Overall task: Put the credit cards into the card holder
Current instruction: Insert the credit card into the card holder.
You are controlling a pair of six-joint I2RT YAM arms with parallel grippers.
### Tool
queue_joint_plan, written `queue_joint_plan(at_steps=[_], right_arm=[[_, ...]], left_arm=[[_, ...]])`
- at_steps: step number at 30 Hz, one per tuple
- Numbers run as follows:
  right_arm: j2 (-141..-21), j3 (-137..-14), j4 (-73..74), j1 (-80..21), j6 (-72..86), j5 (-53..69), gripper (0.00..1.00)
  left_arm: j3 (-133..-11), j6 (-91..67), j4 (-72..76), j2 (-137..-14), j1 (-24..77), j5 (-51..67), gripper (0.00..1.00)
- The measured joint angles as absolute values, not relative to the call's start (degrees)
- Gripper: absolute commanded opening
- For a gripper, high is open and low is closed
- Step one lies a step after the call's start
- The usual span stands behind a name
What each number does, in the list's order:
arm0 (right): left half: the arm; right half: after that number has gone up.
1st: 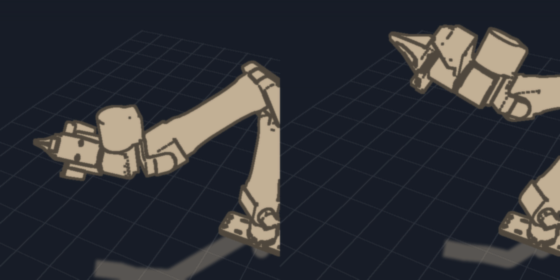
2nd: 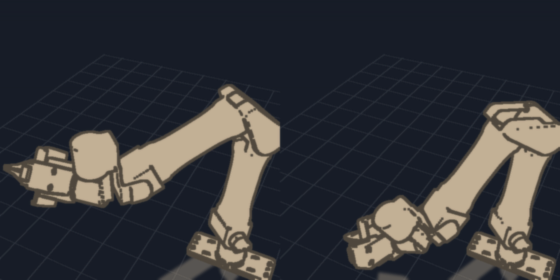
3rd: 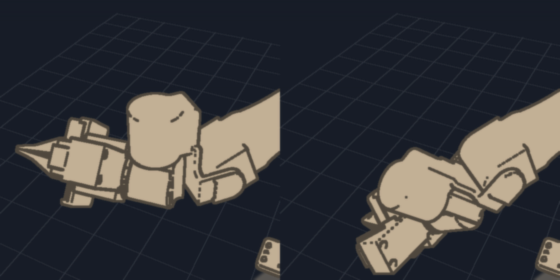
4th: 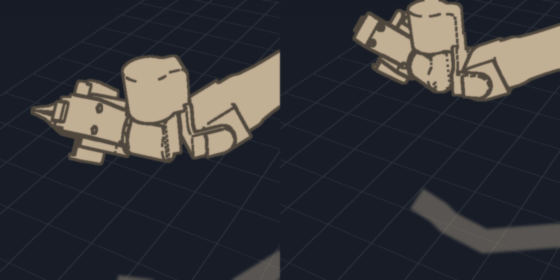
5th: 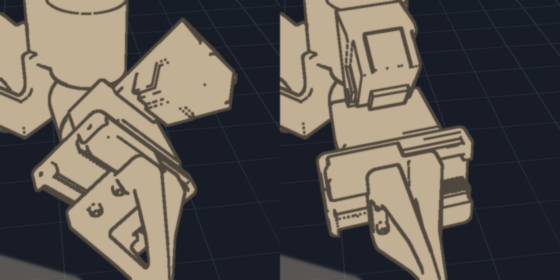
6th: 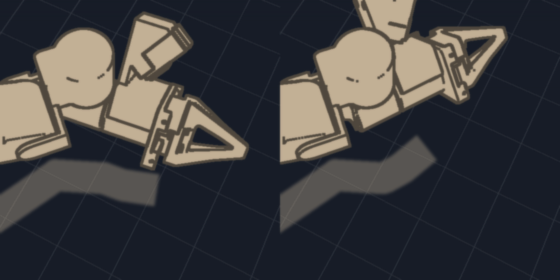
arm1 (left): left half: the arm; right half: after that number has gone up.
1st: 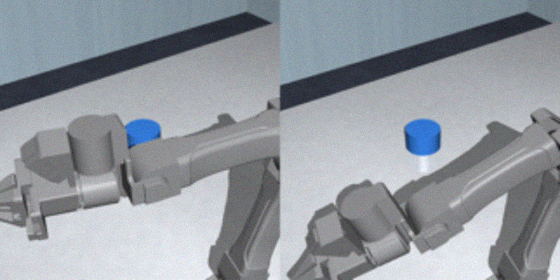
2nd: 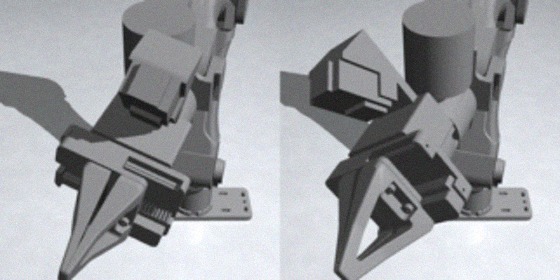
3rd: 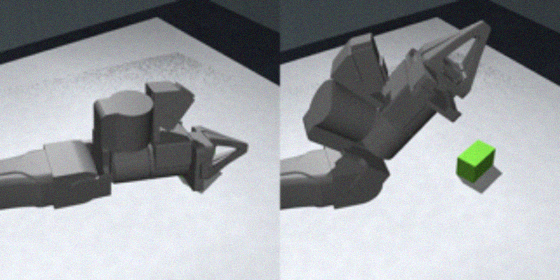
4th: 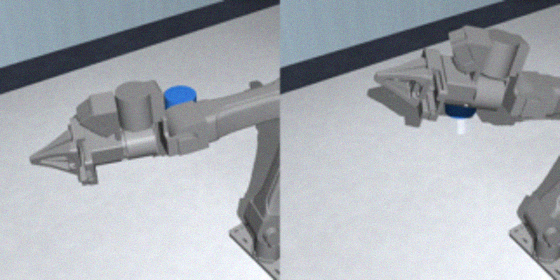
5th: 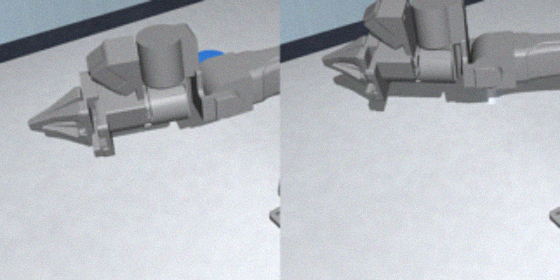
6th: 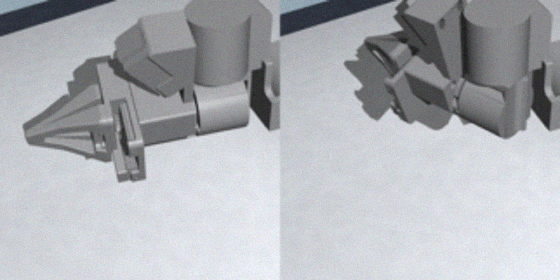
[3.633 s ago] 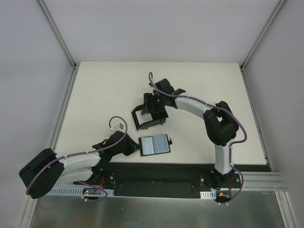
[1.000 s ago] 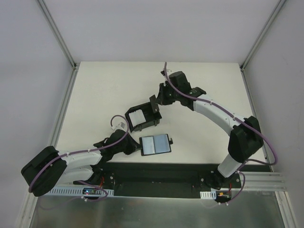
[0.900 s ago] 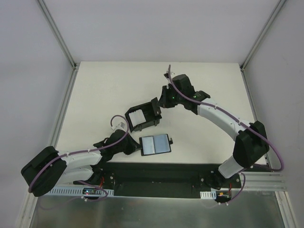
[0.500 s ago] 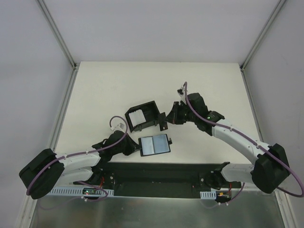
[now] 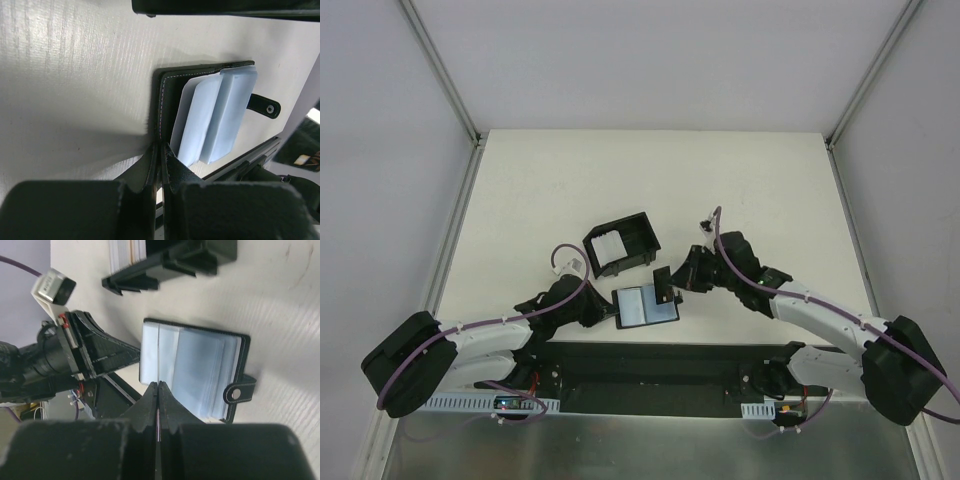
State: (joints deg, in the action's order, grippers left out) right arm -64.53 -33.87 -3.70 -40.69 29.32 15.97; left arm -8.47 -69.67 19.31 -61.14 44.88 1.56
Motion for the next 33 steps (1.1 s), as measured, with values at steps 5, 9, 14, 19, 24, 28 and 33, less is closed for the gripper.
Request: queue_joint_plan(at_steps=[5,9,14,19,24,28,33], right_arm=[[-64.93,-29.71,-7.29,-43.29,32.51,15.94,0.0],[-66.85,-28.64,-12.38,-46.13,34.98,15.66,0.0],[-70.22,-25.8,-18.46,-49.76,38.17,14.44,0.0],[-72.58,-24.49,-20.49,-49.87,39.29,13.23,0.0],[-75.42,-24.49,-21.91,-49.54,38.61,12.51,0.0],[-77.69,-24.45,-22.61,-48.38,38.06,12.34,0.0],[-81.1,-23.99,-25.82,-46.92,38.11,12.88,0.01]], left_arm=[[-8.47,-69.67,19.33,-61.14,44.88,1.56,0.0],[-8.47,-69.69,19.33,-61.14,44.88,1.56,0.0],[-8.47,-69.69,19.33,-61.14,44.88,1.56,0.0],[-8.47,-69.71,19.33,-61.14,44.88,1.56,0.0],[-8.47,-69.71,19.35,-61.28,44.88,1.56,0.0],[-8.49,-69.71,20.05,-61.89,44.88,1.61,0.0],[-8.49,-69.71,20.6,-62.33,44.88,2.04,0.0]])
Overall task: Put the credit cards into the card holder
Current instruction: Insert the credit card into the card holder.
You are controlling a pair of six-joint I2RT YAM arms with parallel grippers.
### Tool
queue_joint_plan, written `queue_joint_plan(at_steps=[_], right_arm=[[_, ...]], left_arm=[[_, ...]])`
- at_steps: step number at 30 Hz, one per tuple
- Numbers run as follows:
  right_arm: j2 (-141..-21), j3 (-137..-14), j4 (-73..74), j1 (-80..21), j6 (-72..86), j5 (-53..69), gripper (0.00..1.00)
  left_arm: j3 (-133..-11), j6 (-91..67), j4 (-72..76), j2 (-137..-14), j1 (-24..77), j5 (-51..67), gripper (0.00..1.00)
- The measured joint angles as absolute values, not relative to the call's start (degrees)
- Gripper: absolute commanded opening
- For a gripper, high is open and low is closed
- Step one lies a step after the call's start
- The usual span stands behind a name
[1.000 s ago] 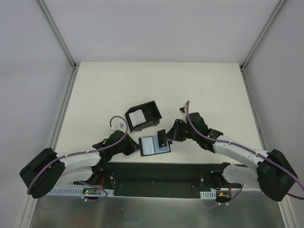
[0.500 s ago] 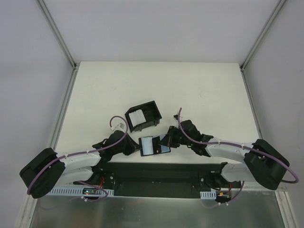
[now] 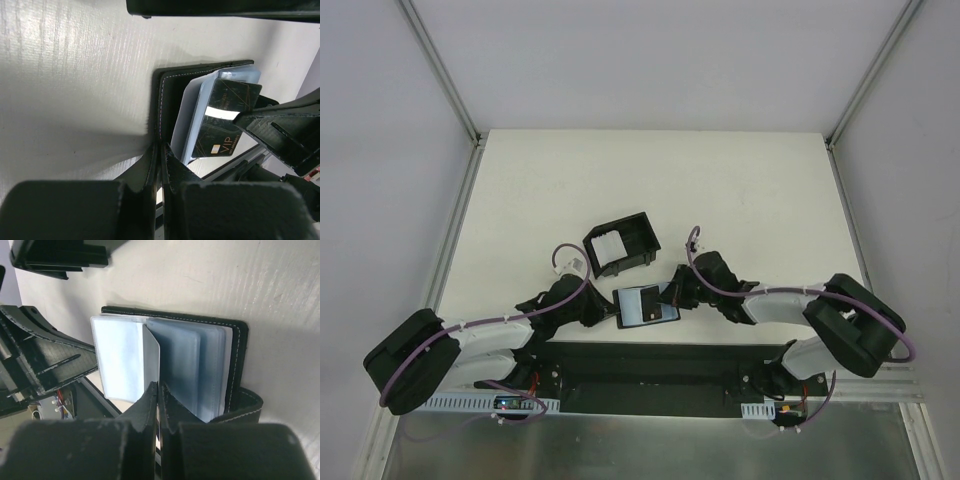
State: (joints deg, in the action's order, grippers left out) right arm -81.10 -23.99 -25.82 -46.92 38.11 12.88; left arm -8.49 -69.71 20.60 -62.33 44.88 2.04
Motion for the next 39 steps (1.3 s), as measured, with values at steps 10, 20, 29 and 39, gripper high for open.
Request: queue_joint_plan(at_steps=[10,20,29,39], right_arm=[[-86.59,-23.99,-32.16,-46.44,38.87,15.18,0.0],[-86.96,-23.62,-32.99,-46.37,40.51,16.4,0.0],[-86.21,-23.18,-32.29,-46.35,40.86,17.47,0.0],[-90.24,-27.18,-31.03,-46.92,40.82,19.77,0.01]], left_arm=[[-8.56,-69.71,20.86,-62.74,44.88,2.5,0.0],[-8.56,-69.71,20.88,-62.76,44.88,2.48,0.0],[-8.56,-69.73,20.91,-62.76,44.88,2.48,0.0],[-8.82,-69.67,20.93,-63.0,44.88,2.5,0.0]])
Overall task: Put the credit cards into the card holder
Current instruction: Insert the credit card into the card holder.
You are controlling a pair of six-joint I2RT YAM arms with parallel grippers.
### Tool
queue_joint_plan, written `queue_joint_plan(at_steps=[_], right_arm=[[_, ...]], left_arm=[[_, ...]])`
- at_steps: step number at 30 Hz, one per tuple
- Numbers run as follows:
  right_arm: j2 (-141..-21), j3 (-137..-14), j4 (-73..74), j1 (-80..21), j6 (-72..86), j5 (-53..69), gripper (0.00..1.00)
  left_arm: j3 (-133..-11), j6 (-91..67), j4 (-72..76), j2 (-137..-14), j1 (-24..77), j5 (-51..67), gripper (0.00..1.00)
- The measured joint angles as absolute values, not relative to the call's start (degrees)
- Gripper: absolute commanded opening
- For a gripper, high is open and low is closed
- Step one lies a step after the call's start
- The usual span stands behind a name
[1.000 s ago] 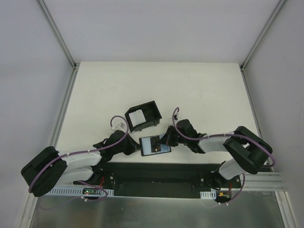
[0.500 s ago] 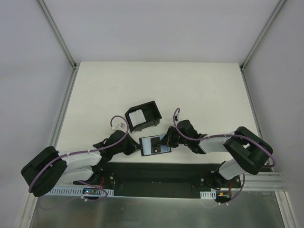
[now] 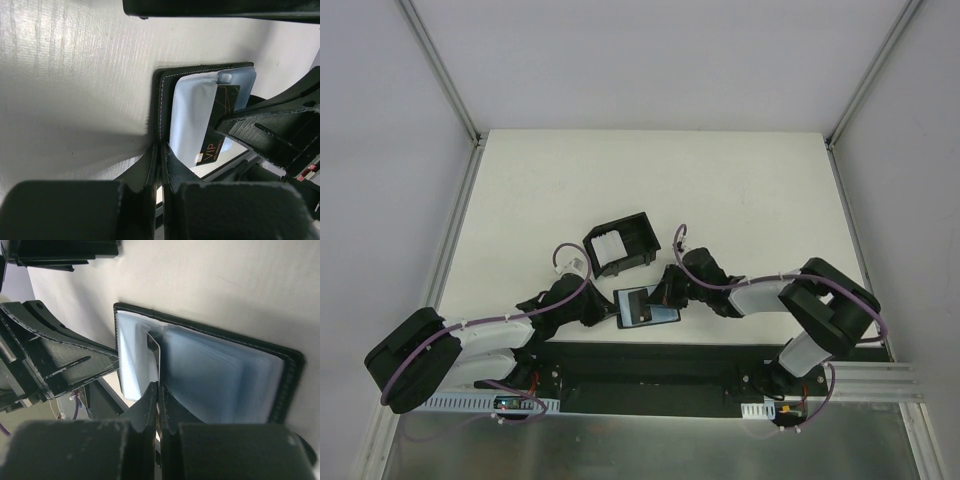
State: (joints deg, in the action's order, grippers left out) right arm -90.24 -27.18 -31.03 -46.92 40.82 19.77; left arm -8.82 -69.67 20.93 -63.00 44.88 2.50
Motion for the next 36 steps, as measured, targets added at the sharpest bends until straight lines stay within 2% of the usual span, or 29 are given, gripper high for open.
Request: queue_joint_plan(at_steps=[4,8,13,22,36], right_arm=[[-91.83,-29.85,-30.02,-49.5,41.04,18.96,0.06],[-92.42,-31.09,-28.67,-51.05,40.88,17.72,0.25],[-89.23,-31.24,-23.07,-51.37,39.57,15.31,0.36],[-84.53,-31.59,-16.51,-51.48,37.19,12.56,0.37],[-93.01,-37.32,-17.72,-53.65,37.28,16.78,0.34]], left_arm=[[-8.86,-69.67,20.91,-63.02,44.88,2.5,0.0],[-8.86,-69.67,20.84,-62.89,44.88,2.5,0.0],[-8.73,-69.67,20.6,-62.43,44.88,2.5,0.0],[-8.6,-69.69,20.51,-62.22,44.88,2.52,0.0],[-8.58,-69.67,20.23,-61.8,44.88,2.5,0.0]])
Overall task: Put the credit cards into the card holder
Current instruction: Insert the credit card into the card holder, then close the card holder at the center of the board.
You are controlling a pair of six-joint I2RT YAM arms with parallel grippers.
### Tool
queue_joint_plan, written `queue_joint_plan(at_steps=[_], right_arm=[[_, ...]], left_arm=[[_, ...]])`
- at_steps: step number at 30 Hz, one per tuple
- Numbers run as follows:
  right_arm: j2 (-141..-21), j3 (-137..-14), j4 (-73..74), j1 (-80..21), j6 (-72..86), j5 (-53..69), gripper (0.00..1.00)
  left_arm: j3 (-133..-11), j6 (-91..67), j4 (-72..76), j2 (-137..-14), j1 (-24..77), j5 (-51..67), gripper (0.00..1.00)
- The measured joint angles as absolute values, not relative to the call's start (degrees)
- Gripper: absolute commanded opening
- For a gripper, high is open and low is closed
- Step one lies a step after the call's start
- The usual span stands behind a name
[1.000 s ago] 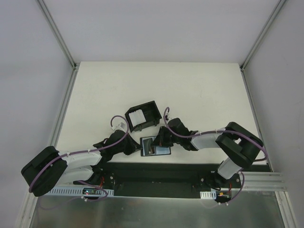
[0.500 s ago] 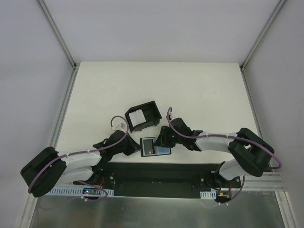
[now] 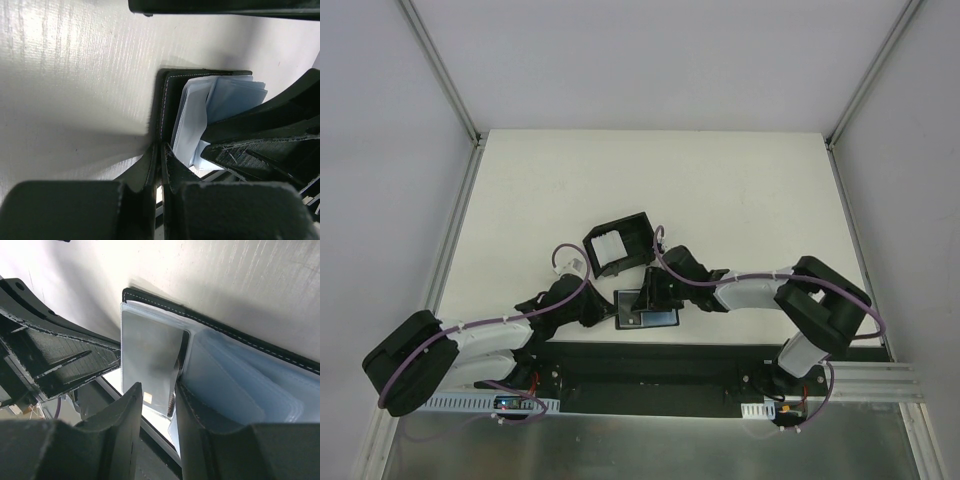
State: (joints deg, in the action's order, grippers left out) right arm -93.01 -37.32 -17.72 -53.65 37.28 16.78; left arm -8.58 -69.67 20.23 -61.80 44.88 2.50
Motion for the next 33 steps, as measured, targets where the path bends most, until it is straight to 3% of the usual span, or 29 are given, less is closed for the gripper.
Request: queue_joint_plan(at_steps=[8,11,18,24,30,33], right_arm=[[-90.59,-37.39,-15.35,-54.39,35.33,15.51,0.37],[-83.96,-37.36,-9.58,-54.81,32.93,11.64,0.46],[-66.85,-37.43,5.93,-54.85,28.12,-3.25,0.52],[-68.82,-39.53,14.24,-54.85,25.61,-7.33,0.52],[-76.31,-42.59,17.72,-54.85,23.83,-8.27,0.44],[-78.0,-44.18,18.5,-54.85,22.94,-9.08,0.24]], left_arm=[[-8.51,-69.58,19.27,-60.77,44.88,2.5,0.0],[-8.51,-69.19,17.43,-59.2,44.88,2.48,0.0],[-8.8,-67.68,13.89,-56.8,44.88,2.46,0.0],[-10.04,-66.39,12.05,-57.04,44.88,2.5,0.0],[-10.5,-65.91,11.2,-57.14,44.88,2.5,0.0],[-10.66,-65.49,11.11,-57.28,44.88,2.55,0.0]])
